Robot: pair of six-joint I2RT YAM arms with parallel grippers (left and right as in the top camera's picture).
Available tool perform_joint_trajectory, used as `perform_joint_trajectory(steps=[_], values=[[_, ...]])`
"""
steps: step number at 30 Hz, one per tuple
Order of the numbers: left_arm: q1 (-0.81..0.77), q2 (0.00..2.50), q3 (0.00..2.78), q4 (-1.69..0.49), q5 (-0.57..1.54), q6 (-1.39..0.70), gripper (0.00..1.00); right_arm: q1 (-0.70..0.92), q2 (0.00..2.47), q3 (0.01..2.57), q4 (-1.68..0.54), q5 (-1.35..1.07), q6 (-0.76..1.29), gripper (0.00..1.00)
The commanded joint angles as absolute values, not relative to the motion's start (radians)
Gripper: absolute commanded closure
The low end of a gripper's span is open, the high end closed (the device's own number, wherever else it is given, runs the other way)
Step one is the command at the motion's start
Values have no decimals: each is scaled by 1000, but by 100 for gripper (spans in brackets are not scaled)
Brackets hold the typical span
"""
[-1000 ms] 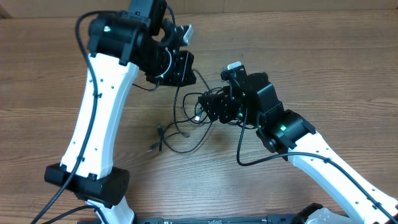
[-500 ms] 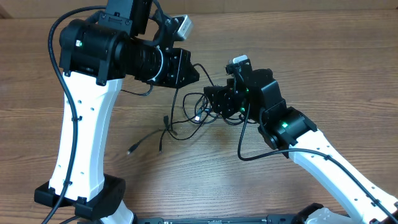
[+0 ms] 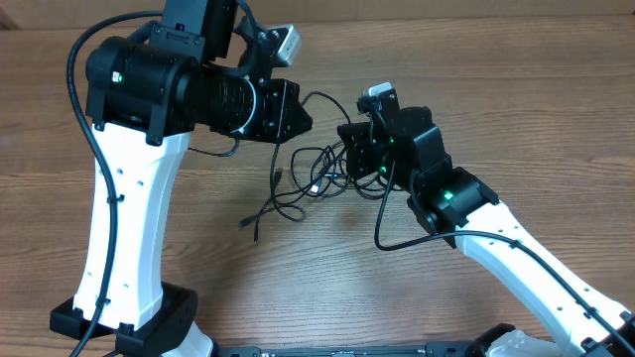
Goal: Untangle cables
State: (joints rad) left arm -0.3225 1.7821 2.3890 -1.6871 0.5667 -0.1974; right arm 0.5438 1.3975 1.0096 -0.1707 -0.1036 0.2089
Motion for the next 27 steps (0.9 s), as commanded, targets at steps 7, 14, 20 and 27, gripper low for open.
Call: perform_joint_trajectory(steps=[7, 14, 20, 27], values=[[-321, 1756, 2405, -1689, 495, -204, 26, 543, 1295, 1029, -89, -123, 205, 96], [-322, 1756, 2405, -1689, 493, -170, 14, 543, 1288, 1029, -47, -249, 148, 96], [-322, 1759, 2405, -1689, 318, -149, 10, 543, 1276, 1029, -19, -292, 149, 96], [-315, 1781, 2405, -1687, 212, -264, 8, 543, 1251, 1029, -13, -332, 149, 96]])
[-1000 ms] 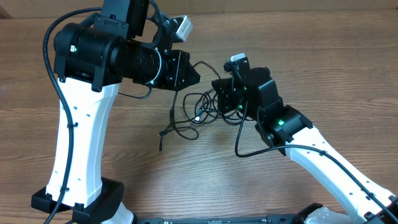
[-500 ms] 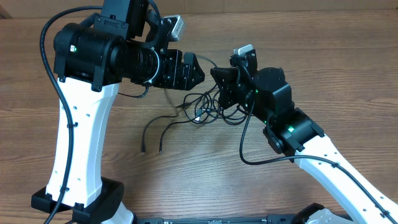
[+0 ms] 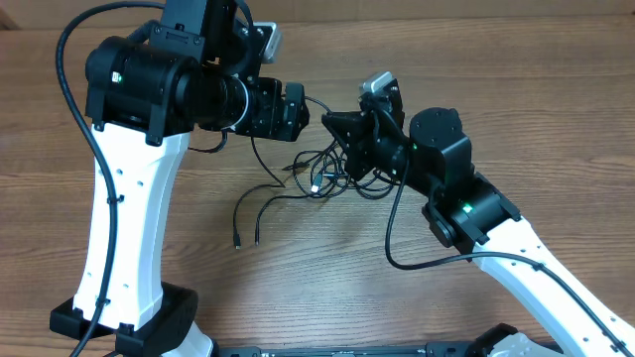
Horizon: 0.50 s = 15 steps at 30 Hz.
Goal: Untangle cables
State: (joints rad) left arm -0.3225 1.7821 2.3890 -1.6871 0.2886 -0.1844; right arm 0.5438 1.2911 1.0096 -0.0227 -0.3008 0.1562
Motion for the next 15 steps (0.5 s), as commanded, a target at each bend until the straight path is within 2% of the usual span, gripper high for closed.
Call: perform_joint_trajectory(steps=[1, 8, 15], values=[[-315, 1786, 2405, -1687, 215, -332, 8, 543, 1251, 1029, -16, -331, 149, 96], [-316, 1792, 2405, -1686, 363, -746, 8, 543, 1251, 1029, -33, -331, 157, 96], [-316, 1802, 2405, -1687, 380, -971, 10, 543, 1251, 1029, -21, -331, 198, 96]])
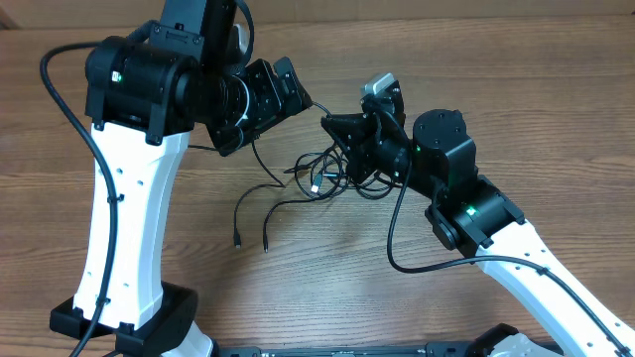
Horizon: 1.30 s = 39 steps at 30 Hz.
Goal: Untangle cables
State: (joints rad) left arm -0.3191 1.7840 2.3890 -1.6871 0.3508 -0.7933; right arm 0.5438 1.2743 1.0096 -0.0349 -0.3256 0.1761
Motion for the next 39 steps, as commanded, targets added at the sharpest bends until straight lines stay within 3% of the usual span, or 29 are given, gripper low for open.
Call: perform_joint_trajectory(steps=[1, 15, 24, 30, 35, 39], values=[[-317, 1806, 2405, -1687, 382, -987, 11, 543, 1251, 1029, -18, -330, 208, 96], [-328, 1925, 2405, -1607, 384, -1218, 16, 544, 1251, 1029, -20, -331, 213, 96], [-328, 1980, 2405, -1576, 397, -1234, 43, 544, 1251, 1029, -34, -330, 212, 96], [-326, 1980, 2405, -1560, 439, -1185, 46, 544, 1251, 1029, -53, -285, 212, 96], [-322, 1980, 2405, -1559, 438, -1167, 62, 544, 1251, 1029, -56, -286, 213, 96], [-321, 1980, 2405, -1558, 435, -1159, 66, 544, 1251, 1029, -56, -286, 213, 96]])
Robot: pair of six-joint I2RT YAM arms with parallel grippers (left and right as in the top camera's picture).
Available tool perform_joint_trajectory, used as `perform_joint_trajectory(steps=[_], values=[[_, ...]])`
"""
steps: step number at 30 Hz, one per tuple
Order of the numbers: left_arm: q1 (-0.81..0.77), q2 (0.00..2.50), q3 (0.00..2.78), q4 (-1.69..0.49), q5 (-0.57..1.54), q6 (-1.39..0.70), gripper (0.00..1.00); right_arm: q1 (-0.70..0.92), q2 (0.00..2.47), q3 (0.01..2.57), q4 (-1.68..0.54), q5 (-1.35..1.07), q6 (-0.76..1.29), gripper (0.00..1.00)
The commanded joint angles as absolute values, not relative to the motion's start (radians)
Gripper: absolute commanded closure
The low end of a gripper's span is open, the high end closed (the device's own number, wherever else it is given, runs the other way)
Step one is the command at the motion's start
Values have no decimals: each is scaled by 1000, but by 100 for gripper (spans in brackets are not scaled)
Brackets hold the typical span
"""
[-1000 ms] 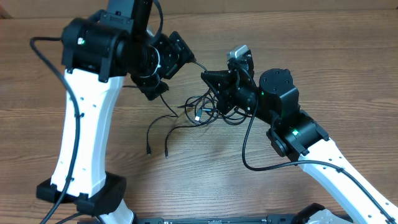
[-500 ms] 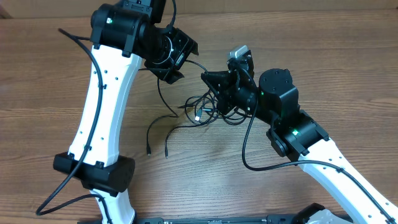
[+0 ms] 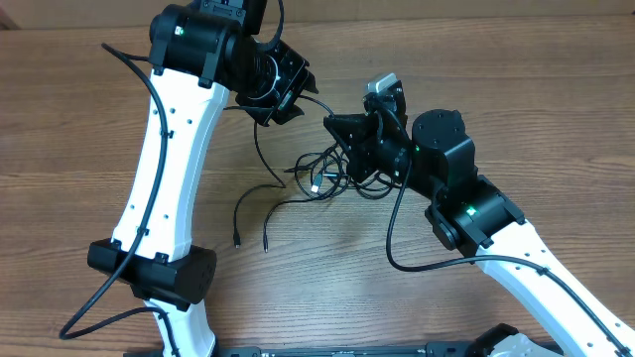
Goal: Untangle cables
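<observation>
A knot of thin black cables [image 3: 322, 177] lies mid-table, with two loose plug ends [image 3: 238, 241] trailing to the lower left. My left gripper [image 3: 294, 91] is raised up and to the left of the knot. One black strand [image 3: 257, 149] hangs from it down to the table, so it looks shut on that strand. My right gripper [image 3: 337, 139] is low over the knot's upper right edge. Its fingers merge with the cables, so I cannot make out whether they are closed. Another thin strand [image 3: 316, 100] runs between the two grippers.
The wooden table [image 3: 516, 89] carries nothing else. The left arm's white column and base [image 3: 154, 273] stand at the lower left. The right arm [image 3: 486, 238] with its own black supply cable [image 3: 397, 248] comes in from the lower right.
The left arm has swung up and back, so its bulky wrist no longer covers the left of the table. Its gripper sits slightly further from the knot. The right gripper and cables are unmoved.
At first the left gripper was close beside the knot, with the loose ends bunched near it. Then the right gripper shifted left over the knot and the ends lay spread out to the lower left. Since then the left gripper has risen, with a strand still hanging from it.
</observation>
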State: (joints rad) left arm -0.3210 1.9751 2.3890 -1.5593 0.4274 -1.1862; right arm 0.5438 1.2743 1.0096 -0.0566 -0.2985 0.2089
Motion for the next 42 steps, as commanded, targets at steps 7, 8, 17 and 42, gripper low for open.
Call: perform_joint_trajectory(steps=[7, 8, 17, 42], values=[[-320, 1980, 2405, -1559, 423, -1158, 81, 544, 1251, 1029, -57, -286, 213, 96], [-320, 1980, 2405, -1559, 423, -1158, 82, 544, 1251, 1029, -57, -286, 213, 96], [-319, 1980, 2405, -1559, 423, -1155, 81, 544, 1251, 1029, -58, -286, 213, 96], [-233, 1889, 2408, -1468, 468, -841, 96, 544, 1251, 1029, -154, -294, 276, 0]])
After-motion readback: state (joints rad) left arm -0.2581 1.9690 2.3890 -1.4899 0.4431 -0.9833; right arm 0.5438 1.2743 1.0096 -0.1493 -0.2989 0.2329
